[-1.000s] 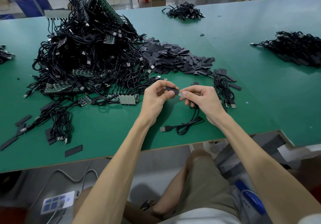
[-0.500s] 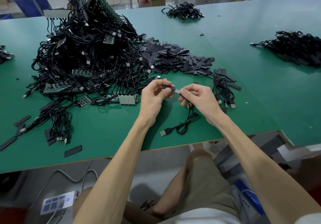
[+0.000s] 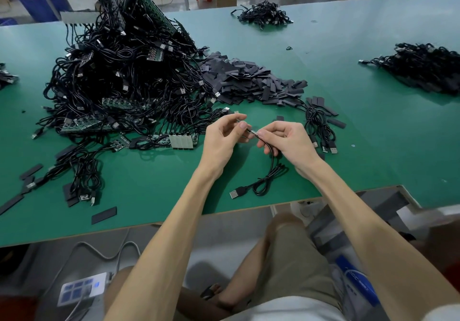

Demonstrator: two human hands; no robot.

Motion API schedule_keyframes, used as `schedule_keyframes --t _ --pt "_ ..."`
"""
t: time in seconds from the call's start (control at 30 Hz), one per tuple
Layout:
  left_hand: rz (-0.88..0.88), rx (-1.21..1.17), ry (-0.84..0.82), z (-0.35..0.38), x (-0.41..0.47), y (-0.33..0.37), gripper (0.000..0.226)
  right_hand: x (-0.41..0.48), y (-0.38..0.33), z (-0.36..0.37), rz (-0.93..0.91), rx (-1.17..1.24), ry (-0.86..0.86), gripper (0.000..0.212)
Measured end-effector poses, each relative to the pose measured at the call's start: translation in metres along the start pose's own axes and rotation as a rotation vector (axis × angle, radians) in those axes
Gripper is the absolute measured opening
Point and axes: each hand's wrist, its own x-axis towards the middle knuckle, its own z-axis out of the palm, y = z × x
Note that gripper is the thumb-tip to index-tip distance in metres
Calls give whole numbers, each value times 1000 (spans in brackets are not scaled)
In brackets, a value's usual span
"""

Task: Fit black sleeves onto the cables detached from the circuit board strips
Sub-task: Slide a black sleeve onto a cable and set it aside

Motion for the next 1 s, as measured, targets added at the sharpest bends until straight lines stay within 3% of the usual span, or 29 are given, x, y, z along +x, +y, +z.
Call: schedule_keyframes --t 0.73,1.0 --pt "-53 49 -74 2 -1 0 19 1 -2 4 31 16 41 13" --pt "-20 112 -13 3 0 0 19 -1 -8 4 40 5 -26 18"
